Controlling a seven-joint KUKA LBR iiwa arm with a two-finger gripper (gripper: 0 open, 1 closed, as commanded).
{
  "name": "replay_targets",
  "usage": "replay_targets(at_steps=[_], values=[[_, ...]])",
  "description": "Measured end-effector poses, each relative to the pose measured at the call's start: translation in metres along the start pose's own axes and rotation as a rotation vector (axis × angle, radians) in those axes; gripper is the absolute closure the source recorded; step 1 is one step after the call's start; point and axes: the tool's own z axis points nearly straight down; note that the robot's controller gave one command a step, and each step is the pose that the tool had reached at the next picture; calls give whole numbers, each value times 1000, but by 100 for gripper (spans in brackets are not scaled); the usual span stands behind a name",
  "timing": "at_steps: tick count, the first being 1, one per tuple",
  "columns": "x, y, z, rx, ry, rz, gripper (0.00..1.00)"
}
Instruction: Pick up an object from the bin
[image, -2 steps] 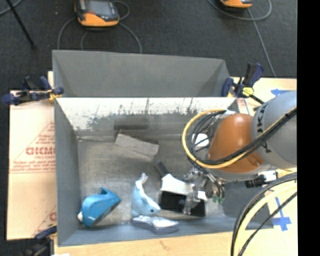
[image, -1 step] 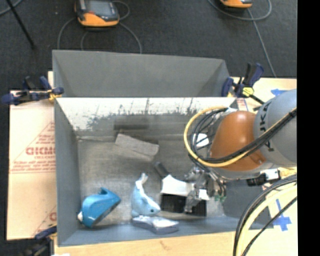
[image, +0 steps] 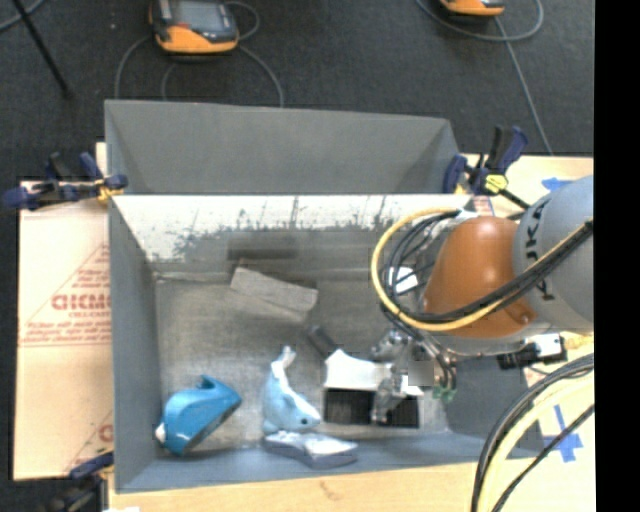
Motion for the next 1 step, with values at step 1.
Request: replay_targets(at_steps=[1], values=[[0, 0, -10, 0, -1, -1, 100]])
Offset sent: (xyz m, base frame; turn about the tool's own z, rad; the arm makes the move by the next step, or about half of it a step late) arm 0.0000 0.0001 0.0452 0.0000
